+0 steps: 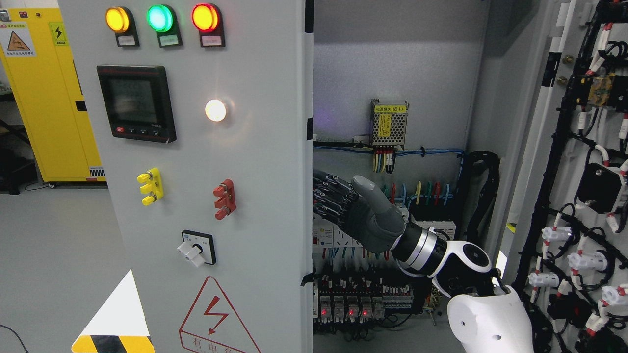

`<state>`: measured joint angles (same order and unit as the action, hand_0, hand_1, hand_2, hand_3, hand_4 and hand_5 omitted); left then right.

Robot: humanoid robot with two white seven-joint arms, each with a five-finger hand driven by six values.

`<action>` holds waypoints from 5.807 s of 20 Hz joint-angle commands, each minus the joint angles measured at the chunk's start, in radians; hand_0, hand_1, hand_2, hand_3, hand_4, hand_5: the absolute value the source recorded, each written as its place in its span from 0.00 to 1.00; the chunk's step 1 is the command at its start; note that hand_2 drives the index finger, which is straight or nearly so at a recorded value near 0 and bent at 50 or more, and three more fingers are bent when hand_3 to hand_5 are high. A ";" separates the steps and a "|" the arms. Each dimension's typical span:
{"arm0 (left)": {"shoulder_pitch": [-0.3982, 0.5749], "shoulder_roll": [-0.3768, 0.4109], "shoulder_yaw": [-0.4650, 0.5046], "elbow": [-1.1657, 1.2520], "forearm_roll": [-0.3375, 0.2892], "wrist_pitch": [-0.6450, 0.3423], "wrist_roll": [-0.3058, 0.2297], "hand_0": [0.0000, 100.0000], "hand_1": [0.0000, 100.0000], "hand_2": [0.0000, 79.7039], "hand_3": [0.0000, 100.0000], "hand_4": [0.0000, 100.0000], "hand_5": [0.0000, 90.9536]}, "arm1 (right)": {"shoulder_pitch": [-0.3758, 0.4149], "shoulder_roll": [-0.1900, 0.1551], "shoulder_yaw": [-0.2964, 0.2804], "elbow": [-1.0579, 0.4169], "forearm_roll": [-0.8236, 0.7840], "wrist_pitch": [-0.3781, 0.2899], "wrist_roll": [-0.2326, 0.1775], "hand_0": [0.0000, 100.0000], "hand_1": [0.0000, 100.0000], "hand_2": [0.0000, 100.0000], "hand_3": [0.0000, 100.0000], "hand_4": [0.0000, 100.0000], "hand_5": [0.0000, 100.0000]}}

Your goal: Open door with both hands

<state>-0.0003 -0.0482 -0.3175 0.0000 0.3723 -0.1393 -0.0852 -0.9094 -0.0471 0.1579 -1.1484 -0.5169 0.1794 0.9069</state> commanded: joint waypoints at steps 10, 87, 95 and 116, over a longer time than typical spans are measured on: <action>-0.033 0.002 0.000 -0.025 0.000 0.000 -0.001 0.00 0.00 0.00 0.00 0.00 0.00 | 0.190 -0.034 0.162 -0.339 -0.121 0.002 -0.005 0.21 0.14 0.00 0.00 0.00 0.00; -0.021 0.001 0.000 -0.021 0.000 0.001 -0.001 0.00 0.00 0.00 0.00 0.00 0.00 | 0.188 0.199 0.721 -0.355 0.000 0.026 -0.224 0.21 0.14 0.00 0.00 0.00 0.00; -0.021 -0.004 0.000 -0.023 0.000 0.001 -0.001 0.00 0.00 0.00 0.00 0.00 0.00 | 0.306 0.026 0.566 -0.352 -0.002 0.008 -0.224 0.21 0.14 0.00 0.00 0.00 0.00; 0.331 0.131 0.196 -1.266 -0.003 0.062 -0.132 0.00 0.00 0.00 0.00 0.00 0.00 | 1.144 -0.261 0.036 -0.763 0.152 -0.549 -0.434 0.21 0.15 0.00 0.00 0.00 0.00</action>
<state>0.2398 0.0237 -0.2296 -0.6650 0.3710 -0.1108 -0.1400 0.0153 -0.1872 0.4184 -1.7382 -0.3893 -0.2907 0.4758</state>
